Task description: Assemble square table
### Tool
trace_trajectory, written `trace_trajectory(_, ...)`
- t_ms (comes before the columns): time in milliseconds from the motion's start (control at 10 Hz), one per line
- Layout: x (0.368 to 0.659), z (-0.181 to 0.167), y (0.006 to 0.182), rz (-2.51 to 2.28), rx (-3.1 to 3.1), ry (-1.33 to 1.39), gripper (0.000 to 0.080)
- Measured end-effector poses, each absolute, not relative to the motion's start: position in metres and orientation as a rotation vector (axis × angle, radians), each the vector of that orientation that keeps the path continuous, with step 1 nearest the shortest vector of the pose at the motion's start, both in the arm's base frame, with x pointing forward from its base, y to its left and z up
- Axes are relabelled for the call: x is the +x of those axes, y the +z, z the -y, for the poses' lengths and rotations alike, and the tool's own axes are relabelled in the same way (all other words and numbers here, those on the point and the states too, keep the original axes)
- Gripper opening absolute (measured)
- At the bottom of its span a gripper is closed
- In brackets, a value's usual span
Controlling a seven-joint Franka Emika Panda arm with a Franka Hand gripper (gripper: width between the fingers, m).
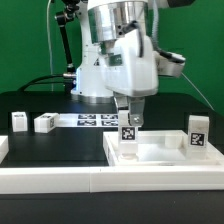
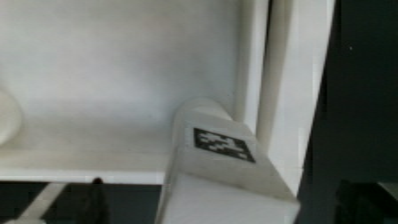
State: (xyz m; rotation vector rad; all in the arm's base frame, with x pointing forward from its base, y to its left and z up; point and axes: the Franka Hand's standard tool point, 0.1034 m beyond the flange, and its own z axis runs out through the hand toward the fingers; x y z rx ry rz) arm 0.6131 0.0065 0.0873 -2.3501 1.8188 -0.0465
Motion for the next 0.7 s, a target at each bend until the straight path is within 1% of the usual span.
trace_trajectory(700, 0.6126, -0.0067, 0.0862, -1.131, -2.773, -0.107, 0.0649)
